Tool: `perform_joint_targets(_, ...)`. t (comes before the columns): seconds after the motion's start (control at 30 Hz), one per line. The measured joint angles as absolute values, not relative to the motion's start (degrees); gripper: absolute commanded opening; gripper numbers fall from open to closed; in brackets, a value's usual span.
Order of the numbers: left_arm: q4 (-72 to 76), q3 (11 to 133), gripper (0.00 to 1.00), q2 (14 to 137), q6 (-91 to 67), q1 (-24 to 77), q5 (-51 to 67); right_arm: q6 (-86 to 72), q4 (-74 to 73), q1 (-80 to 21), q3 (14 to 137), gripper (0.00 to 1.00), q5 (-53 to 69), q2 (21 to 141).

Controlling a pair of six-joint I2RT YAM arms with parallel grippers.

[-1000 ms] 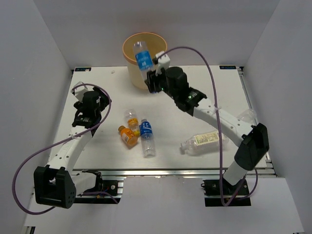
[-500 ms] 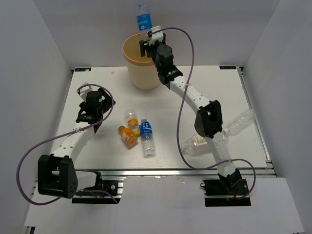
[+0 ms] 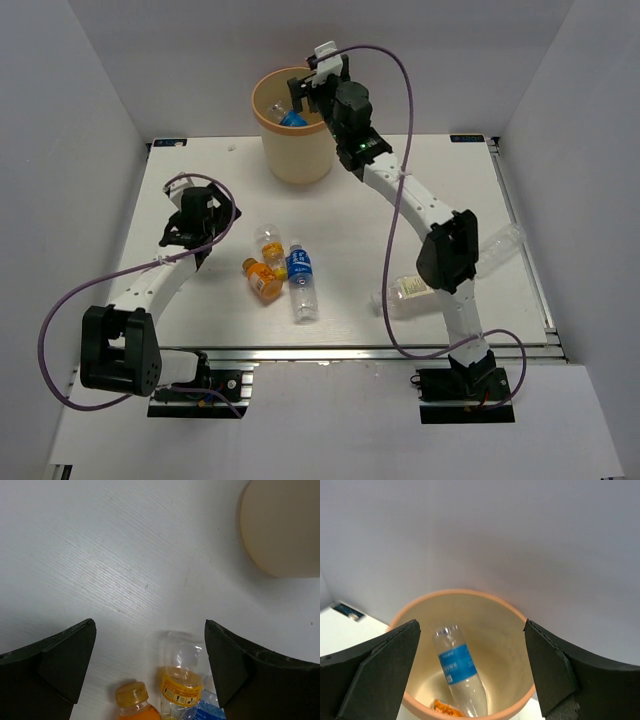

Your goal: Put the plastic bottles in the bin

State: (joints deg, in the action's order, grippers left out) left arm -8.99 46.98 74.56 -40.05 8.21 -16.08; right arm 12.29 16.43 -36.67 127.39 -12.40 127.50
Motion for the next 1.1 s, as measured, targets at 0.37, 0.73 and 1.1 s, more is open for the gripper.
perform_joint_targets(0.37, -19.1, 48.9, 0.98, 76.1, -46.8, 8.1, -14.7, 6.6, 14.3, -36.8, 95.9, 0.89, -14.0, 98.3)
perform_joint_targets(0.73, -21.8, 38.7, 0.98, 71.1, -48.5, 11.2, -0.8, -1.5, 12.4, -35.9, 56.9, 0.89, -26.2, 80.0)
perform_joint_targets(1.1, -23.5, 34.2, 0.98, 69.0, -52.4, 15.3, 2.2, -4.2, 11.7, -33.6, 52.1, 0.89, -28.7, 74.3)
